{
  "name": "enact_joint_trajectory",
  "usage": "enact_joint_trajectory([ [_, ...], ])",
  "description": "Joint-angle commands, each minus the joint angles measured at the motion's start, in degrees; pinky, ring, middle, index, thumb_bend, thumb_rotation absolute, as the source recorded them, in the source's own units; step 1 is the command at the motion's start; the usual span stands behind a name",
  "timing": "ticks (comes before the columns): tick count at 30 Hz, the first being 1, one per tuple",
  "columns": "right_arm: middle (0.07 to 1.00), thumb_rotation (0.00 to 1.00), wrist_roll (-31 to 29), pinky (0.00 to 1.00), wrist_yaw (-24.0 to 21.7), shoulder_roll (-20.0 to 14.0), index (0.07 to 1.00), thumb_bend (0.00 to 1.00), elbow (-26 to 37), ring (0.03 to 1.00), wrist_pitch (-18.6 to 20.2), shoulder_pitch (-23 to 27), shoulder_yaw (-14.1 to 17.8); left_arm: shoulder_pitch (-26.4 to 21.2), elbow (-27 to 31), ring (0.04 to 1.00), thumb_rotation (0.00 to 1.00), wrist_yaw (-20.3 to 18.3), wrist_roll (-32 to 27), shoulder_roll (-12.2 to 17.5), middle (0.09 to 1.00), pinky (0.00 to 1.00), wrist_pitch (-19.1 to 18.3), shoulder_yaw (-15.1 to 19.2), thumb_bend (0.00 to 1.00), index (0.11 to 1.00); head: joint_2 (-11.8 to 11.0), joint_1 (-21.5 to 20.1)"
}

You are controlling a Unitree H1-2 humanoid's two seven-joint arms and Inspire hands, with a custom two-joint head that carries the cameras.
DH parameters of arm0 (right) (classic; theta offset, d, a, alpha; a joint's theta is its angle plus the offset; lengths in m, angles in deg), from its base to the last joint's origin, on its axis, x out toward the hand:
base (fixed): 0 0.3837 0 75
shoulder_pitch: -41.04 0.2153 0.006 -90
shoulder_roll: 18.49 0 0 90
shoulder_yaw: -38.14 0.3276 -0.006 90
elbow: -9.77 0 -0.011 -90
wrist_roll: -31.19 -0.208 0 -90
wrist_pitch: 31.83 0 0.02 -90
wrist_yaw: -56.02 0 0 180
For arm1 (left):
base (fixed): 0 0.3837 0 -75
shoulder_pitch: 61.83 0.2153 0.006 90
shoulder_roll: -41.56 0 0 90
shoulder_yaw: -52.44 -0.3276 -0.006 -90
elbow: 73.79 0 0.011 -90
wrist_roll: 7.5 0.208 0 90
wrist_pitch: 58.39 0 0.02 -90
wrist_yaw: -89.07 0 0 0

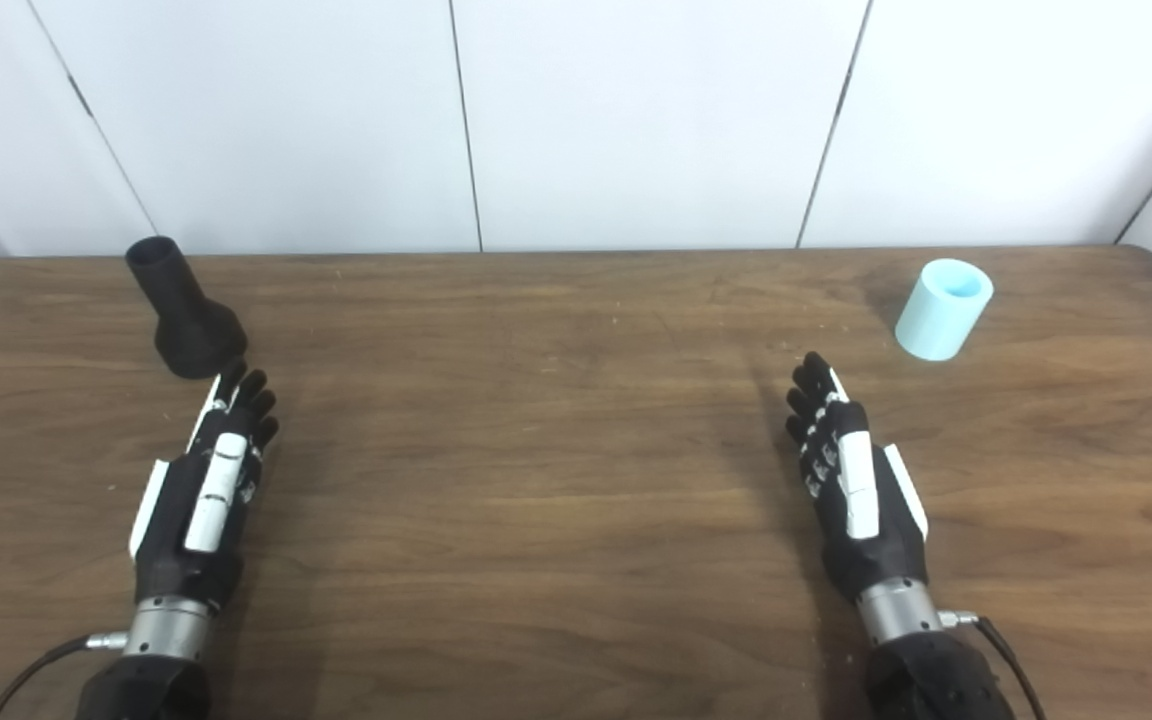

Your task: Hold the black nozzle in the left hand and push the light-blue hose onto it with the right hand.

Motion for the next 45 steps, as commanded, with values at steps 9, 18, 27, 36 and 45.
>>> enact_joint_trajectory([
  [9,0.984,0.97,-0.4,1.0,0.1,-0.2,0.988,0.51,2.1,1.0,-1.1,1.1,0.3,0.8,-0.1,0.988,0.78,0.0,-0.1,0.0,0.978,1.0,0.4,-0.1,0.52,0.967,0.0,0.1],
  [18,0.984,0.97,-0.3,1.0,0.1,-0.2,0.988,0.5,2.2,1.0,-1.0,1.0,0.3,0.9,-0.1,0.988,0.78,-0.1,-0.2,-0.1,0.979,1.0,0.4,-0.1,0.52,0.968,0.1,0.0],
  [27,0.985,0.97,-0.3,1.0,0.2,-0.2,0.988,0.5,2.3,1.0,-0.8,1.0,0.3,0.8,0.3,0.99,0.79,0.0,0.0,-0.1,0.98,1.0,0.0,-0.2,0.52,0.969,0.3,0.1],
  [36,0.985,0.97,-0.2,1.0,0.3,-0.2,0.987,0.5,2.2,0.999,-0.8,1.1,0.3,0.8,0.2,0.99,0.78,0.0,0.0,-0.1,0.98,1.0,0.0,-0.2,0.5,0.969,0.3,0.1],
  [45,0.985,0.97,-0.2,1.0,0.2,-0.1,0.99,0.5,2.1,0.999,-0.8,1.1,0.2,0.8,0.3,0.99,0.78,0.1,0.1,-0.2,0.98,1.0,-0.3,-0.2,0.5,0.969,0.2,0.1],
])
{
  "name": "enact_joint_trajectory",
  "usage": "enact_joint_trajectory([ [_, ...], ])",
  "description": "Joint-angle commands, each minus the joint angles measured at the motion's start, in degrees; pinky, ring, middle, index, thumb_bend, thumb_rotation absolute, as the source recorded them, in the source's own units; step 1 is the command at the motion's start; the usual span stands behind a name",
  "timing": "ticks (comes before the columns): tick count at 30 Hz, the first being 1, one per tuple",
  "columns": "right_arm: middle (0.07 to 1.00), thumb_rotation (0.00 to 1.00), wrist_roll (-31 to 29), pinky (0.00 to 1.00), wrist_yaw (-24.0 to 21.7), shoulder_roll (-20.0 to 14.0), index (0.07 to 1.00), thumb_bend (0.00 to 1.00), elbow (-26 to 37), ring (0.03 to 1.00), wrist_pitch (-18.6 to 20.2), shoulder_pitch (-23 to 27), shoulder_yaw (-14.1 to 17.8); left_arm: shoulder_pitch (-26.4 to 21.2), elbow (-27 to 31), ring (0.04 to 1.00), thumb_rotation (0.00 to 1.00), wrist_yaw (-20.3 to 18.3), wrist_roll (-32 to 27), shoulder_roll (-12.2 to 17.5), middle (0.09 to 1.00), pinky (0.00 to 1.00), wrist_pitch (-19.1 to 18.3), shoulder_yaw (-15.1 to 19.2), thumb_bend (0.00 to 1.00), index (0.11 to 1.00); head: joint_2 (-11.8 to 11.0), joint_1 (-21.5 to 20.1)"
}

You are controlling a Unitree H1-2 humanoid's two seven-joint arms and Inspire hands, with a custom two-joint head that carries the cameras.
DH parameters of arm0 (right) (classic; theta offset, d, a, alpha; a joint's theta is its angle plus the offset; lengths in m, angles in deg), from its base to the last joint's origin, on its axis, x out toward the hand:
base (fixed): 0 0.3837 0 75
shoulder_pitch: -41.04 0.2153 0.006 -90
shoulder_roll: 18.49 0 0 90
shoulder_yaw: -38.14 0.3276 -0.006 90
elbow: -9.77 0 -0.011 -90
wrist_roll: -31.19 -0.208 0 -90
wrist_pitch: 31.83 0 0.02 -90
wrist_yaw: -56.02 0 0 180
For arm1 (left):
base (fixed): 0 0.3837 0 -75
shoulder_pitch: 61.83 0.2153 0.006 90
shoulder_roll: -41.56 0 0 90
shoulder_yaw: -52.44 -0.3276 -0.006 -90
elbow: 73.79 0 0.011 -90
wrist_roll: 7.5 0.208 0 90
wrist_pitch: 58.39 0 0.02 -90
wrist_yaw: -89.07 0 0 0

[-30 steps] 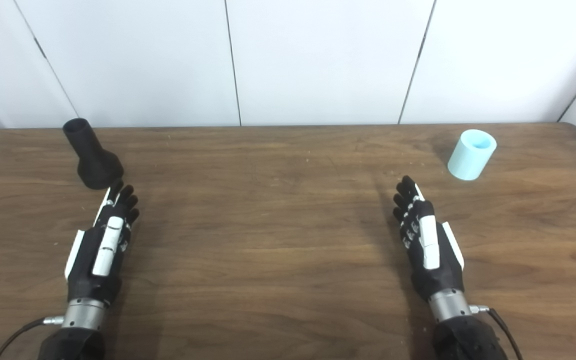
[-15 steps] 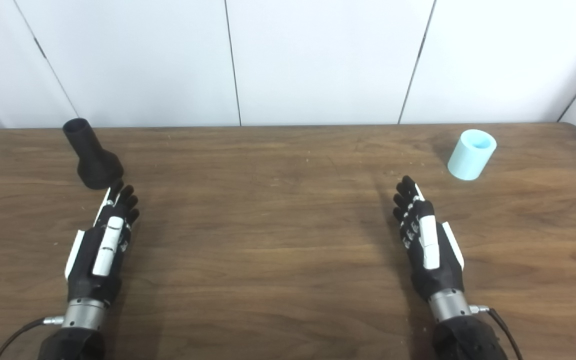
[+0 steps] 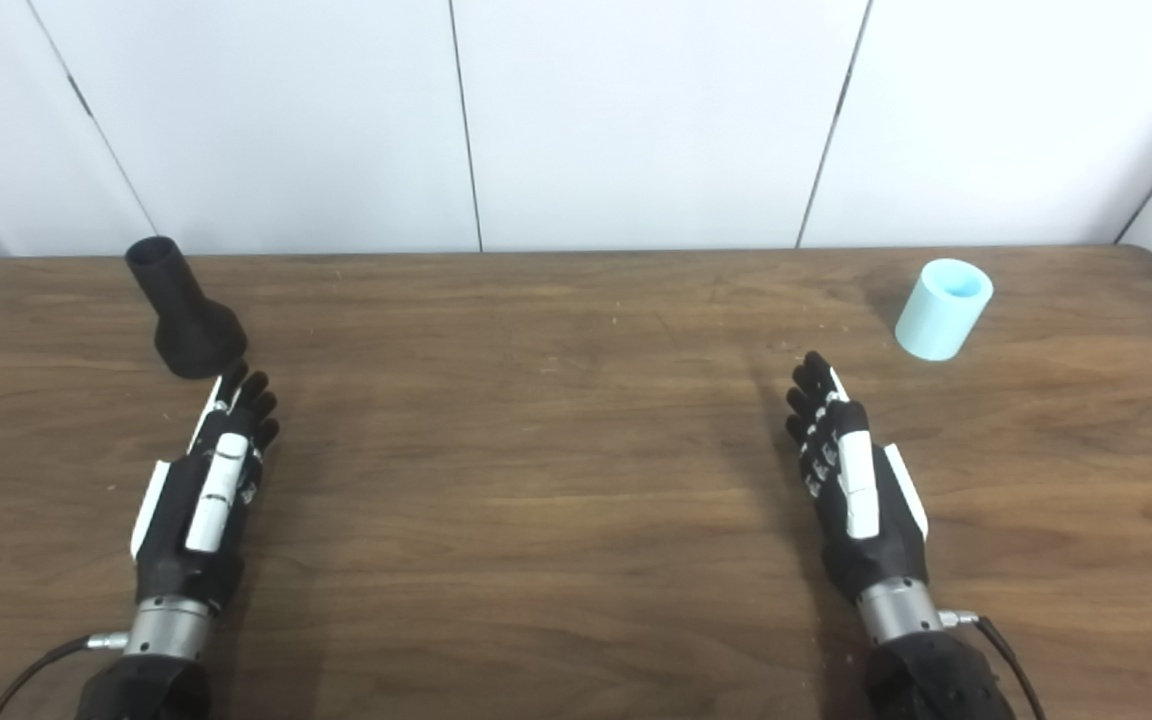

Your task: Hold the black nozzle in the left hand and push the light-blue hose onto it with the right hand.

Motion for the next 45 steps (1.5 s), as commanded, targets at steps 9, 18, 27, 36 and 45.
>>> enact_joint_trajectory([
  [9,0.984,0.97,-0.5,1.0,-0.3,-0.3,0.988,0.51,0.8,0.997,-1.7,1.0,0.3,0.9,-0.4,0.988,0.77,0.0,0.2,-0.3,0.979,0.99,1.3,-0.3,0.5,0.967,-1.6,1.6],
  [18,0.97,0.94,-1.6,0.99,-2.1,-1.9,0.978,0.53,-2.9,0.98,-4.8,0.6,1.0,1.3,-1.9,0.989,0.76,0.1,1.2,-1.2,0.981,1.0,3.3,-1.3,0.47,0.972,-5.1,6.5],
  [27,0.956,0.92,-2.8,0.95,-4.8,-4.2,0.974,0.54,-9.5,0.966,-9.9,0.9,2.3,0.6,-6.0,0.991,0.76,0.5,2.6,-3.1,0.982,1.0,7.0,-2.2,0.46,0.973,-10.2,13.7],
  [36,0.965,0.95,-4.4,0.98,-7.0,-5.6,0.987,0.56,-15.4,0.969,-13.9,1.9,3.2,-0.2,-9.6,1.0,0.73,0.3,1.4,-5.3,0.982,1.0,9.4,-2.6,0.44,0.975,-14.0,18.3],
  [45,0.984,1.0,-6.7,1.0,-9.0,-5.9,1.0,0.54,-17.8,0.987,-14.9,2.8,3.8,-0.5,-9.9,1.0,0.69,1.4,3.0,-6.1,0.98,1.0,9.0,-2.8,0.52,0.975,-14.5,18.7],
])
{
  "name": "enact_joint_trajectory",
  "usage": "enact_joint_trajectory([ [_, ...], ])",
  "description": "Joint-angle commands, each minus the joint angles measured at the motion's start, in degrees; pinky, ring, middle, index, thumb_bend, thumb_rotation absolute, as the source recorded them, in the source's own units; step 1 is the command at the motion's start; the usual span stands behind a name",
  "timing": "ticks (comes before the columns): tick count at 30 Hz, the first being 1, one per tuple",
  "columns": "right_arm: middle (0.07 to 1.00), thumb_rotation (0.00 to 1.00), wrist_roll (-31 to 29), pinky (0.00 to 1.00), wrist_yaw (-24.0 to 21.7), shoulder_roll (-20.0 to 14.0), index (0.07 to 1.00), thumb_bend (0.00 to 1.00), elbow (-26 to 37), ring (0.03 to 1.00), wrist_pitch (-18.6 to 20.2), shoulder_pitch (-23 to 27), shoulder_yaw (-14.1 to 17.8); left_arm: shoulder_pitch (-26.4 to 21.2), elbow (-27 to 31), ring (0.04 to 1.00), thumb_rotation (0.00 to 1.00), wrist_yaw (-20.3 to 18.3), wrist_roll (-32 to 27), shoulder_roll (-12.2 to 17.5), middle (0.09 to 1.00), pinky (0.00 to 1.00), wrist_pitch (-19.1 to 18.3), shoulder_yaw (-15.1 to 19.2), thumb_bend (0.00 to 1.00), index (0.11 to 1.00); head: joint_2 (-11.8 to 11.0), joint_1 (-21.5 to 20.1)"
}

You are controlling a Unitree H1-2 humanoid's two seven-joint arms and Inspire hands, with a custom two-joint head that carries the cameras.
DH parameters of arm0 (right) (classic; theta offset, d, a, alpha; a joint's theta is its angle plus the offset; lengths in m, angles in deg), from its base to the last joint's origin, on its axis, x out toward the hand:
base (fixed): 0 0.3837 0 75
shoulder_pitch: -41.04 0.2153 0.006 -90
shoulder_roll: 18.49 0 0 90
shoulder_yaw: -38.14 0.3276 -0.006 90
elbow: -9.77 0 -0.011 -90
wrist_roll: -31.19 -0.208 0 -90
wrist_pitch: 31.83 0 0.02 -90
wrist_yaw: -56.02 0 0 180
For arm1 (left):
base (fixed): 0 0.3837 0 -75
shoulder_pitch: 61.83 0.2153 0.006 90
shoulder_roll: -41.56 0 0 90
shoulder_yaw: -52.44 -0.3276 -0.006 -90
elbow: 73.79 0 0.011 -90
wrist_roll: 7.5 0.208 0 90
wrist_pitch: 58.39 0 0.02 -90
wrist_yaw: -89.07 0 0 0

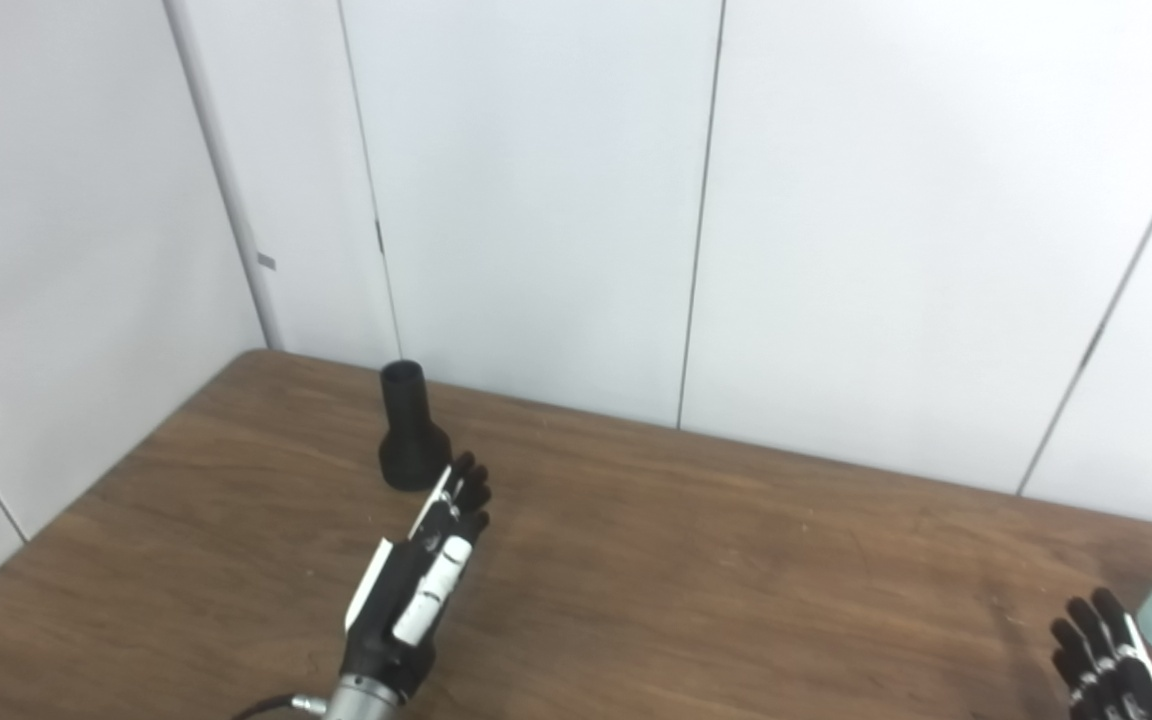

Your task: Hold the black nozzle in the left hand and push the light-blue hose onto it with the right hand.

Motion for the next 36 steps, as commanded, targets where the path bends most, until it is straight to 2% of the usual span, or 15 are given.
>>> enact_joint_trajectory([
  [1,0.984,1.0,-1.1,1.0,-0.8,0.8,1.0,0.53,-3.7,0.987,-1.4,-2.3,0.0,2.8,-4.6,1.0,0.68,1.1,1.3,-1.9,0.977,1.0,0.4,-1.2,0.53,0.975,0.3,-0.2],
  [5,0.979,1.0,-1.3,1.0,-0.9,1.0,1.0,0.53,-3.2,0.981,-1.0,-2.3,0.0,2.9,-0.8,0.995,0.53,2.9,3.9,-1.6,0.967,0.97,-2.8,-0.9,0.58,0.97,0.7,-0.7],
  [7,0.976,1.0,-1.5,1.0,-1.0,1.0,1.0,0.54,-2.9,0.979,-0.8,-2.4,0.0,3.0,1.8,0.994,0.41,3.7,5.2,-1.1,0.966,0.95,-4.7,-0.6,0.6,0.968,0.9,-0.9],
  [10,0.975,1.0,-1.6,0.99,-0.9,1.0,0.997,0.54,-2.6,0.977,-0.6,-2.5,0.0,3.3,6.6,0.959,0.27,6.8,11.7,-0.7,0.946,0.92,-9.0,0.0,0.65,0.955,1.3,-0.8],
  [13,0.976,1.0,-1.7,0.99,-0.8,1.0,0.996,0.55,-2.6,0.977,-0.5,-2.5,0.0,3.4,10.1,0.921,0.21,9.5,18.0,-0.7,0.913,0.89,-13.8,0.8,0.69,0.928,1.3,-0.8],
  [16,0.979,1.0,-1.2,0.99,-0.6,1.0,0.995,0.55,-2.0,0.978,-0.2,-2.6,-0.2,2.8,13.5,0.892,0.18,9.5,22.5,1.3,0.892,0.85,-18.5,1.7,0.72,0.904,1.9,-0.5],
  [20,0.978,1.0,-0.6,0.99,-0.5,1.0,0.993,0.56,-2.6,0.976,-0.4,-2.3,-0.4,1.9,17.5,0.884,0.18,7.2,23.0,5.6,0.897,0.84,-21.4,3.2,0.74,0.905,2.1,-0.4],
  [23,0.974,1.0,-0.5,0.98,-0.5,0.9,0.99,0.57,-2.6,0.97,-0.3,-2.4,-0.4,1.0,18.4,0.897,0.18,7.2,24.4,8.5,0.902,0.85,-22.0,3.9,0.75,0.909,2.1,-0.4],
  [26,0.971,1.0,-0.3,0.98,-0.5,0.9,0.985,0.57,-2.4,0.964,-0.2,-2.3,-0.4,-0.4,18.8,0.91,0.21,7.2,28.0,11.3,0.904,0.85,-24.2,4.2,0.77,0.905,2.2,-0.4],
  [31,0.965,0.98,0.1,0.96,-0.4,0.8,0.977,0.57,-3.0,0.959,-0.6,-2.2,-0.3,-3.7,16.4,0.937,0.29,5.5,35.8,16.9,0.936,0.87,-29.5,3.9,0.84,0.91,2.4,-0.6],
  [33,0.958,0.97,0.3,0.94,-0.3,0.9,0.973,0.58,-3.1,0.955,-0.7,-2.2,-0.3,-5.3,13.9,0.956,0.32,5.0,36.9,19.0,0.962,0.89,-30.0,3.6,0.87,0.914,2.9,-0.6],
  [36,0.948,0.95,0.6,0.93,-0.1,0.9,0.966,0.58,-2.7,0.947,-0.4,-2.3,-0.4,-7.0,10.9,0.98,0.33,4.6,37.3,21.0,0.98,0.97,-29.7,3.1,0.89,0.913,2.9,-0.6],
])
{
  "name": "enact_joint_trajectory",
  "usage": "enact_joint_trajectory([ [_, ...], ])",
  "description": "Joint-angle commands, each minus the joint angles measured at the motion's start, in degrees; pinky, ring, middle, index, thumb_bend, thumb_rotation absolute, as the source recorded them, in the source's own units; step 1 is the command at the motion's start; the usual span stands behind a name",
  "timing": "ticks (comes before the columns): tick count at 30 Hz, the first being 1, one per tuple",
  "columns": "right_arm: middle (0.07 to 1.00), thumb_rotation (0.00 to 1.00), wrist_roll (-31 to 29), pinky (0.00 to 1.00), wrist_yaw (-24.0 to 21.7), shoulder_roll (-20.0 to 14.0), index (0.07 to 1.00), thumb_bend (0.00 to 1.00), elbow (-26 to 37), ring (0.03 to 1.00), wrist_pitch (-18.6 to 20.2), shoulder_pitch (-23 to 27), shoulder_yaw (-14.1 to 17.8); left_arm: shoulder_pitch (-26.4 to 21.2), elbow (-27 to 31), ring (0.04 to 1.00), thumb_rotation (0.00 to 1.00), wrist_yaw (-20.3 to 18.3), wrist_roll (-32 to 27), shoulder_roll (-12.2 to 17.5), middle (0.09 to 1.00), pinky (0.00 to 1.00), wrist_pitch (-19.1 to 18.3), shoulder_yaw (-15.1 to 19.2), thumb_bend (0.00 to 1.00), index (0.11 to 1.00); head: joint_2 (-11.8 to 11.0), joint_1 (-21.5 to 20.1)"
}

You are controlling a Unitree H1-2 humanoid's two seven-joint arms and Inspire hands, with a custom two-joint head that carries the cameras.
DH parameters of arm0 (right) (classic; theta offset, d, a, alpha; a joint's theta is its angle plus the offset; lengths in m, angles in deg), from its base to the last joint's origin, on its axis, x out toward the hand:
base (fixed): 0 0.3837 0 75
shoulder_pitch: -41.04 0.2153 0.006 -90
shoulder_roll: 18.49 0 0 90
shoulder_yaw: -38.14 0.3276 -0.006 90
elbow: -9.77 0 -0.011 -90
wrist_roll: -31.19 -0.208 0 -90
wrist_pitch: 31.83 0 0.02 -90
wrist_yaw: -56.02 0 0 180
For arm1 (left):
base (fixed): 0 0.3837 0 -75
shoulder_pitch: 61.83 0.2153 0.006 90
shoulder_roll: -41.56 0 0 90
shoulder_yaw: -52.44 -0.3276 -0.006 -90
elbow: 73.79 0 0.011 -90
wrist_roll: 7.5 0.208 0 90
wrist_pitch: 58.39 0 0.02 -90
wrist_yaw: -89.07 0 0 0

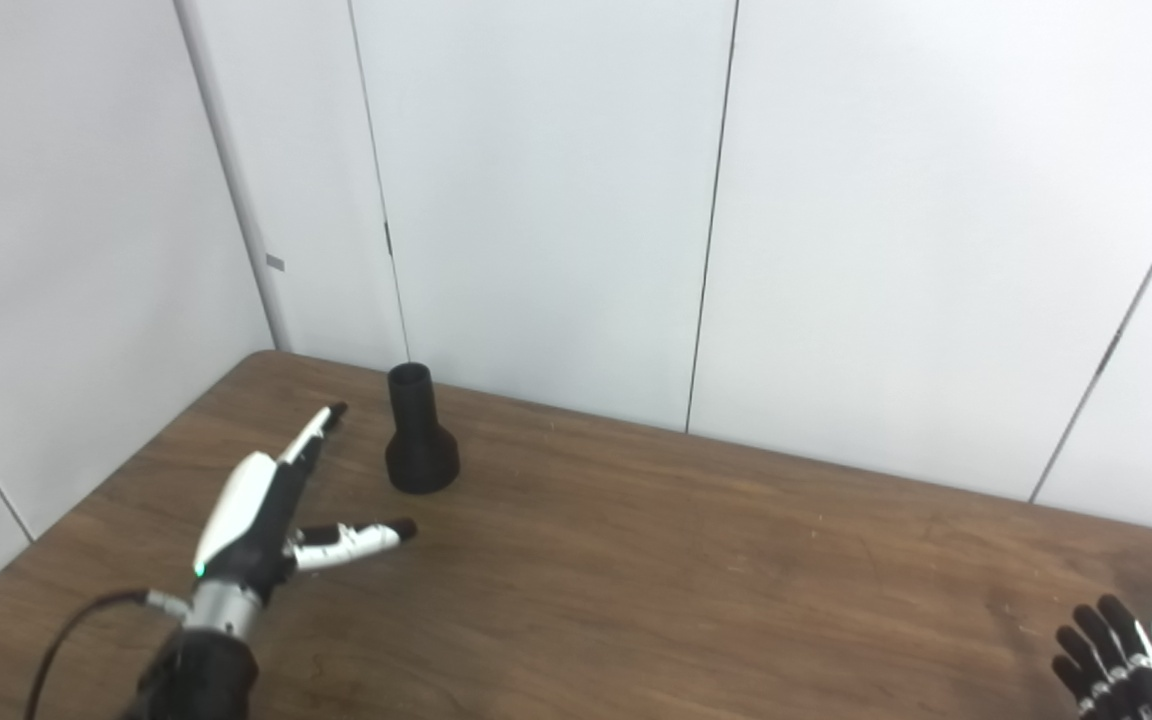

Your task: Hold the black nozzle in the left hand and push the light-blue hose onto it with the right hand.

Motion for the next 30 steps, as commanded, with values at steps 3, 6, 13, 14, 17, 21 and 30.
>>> enact_joint_trajectory([
  [3,0.938,0.93,0.3,0.93,0.1,0.7,0.95,0.58,-3.5,0.94,-0.5,-2.4,-0.4,-3.9,-2.6,0.994,0.34,-0.5,1.7,2.6,0.986,1.0,0.1,-1.5,0.9,0.91,0.4,-0.1],
  [6,0.93,0.91,0.7,0.92,0.2,0.7,0.937,0.59,-4.0,0.937,-0.5,-2.2,-0.5,-6.6,-6.6,1.0,0.35,-1.2,2.9,4.2,0.991,1.0,-0.7,-3.2,0.91,0.906,0.5,-0.5],
  [13,0.909,0.89,1.6,0.85,0.5,0.6,0.918,0.62,-3.7,0.916,0.2,-2.3,-0.8,-13.1,-17.8,1.0,0.39,-1.0,5.5,6.4,0.993,1.0,-0.8,-7.5,0.93,0.91,0.7,-0.8],
  [14,0.907,0.89,1.7,0.84,0.5,0.5,0.917,0.62,-3.7,0.914,0.3,-2.3,-0.8,-13.8,-19.1,1.0,0.39,-0.9,5.6,6.5,0.988,1.0,-0.6,-8.0,0.93,0.911,0.7,-0.8],
  [17,0.904,0.89,1.3,0.84,0.3,0.6,0.916,0.62,-3.6,0.913,0.2,-2.5,-0.7,-16.0,-23.4,1.0,0.41,-1.2,6.0,7.0,0.979,1.0,-0.5,-10.0,0.94,0.918,0.7,-1.1],
  [21,0.902,0.88,1.2,0.84,0.3,0.8,0.915,0.62,-3.4,0.909,0.0,-2.8,-0.7,-18.9,-28.2,1.0,0.43,-3.8,5.5,7.9,0.969,1.0,-2.1,-12.4,0.93,0.925,0.9,-1.3],
  [30,0.889,0.88,1.3,0.82,0.2,0.6,0.923,0.64,-3.1,0.899,-0.1,-3.3,-0.7,-23.7,-34.6,1.0,0.44,-3.5,3.1,7.1,0.952,1.0,-4.7,-12.4,0.93,0.927,1.6,-1.8],
])
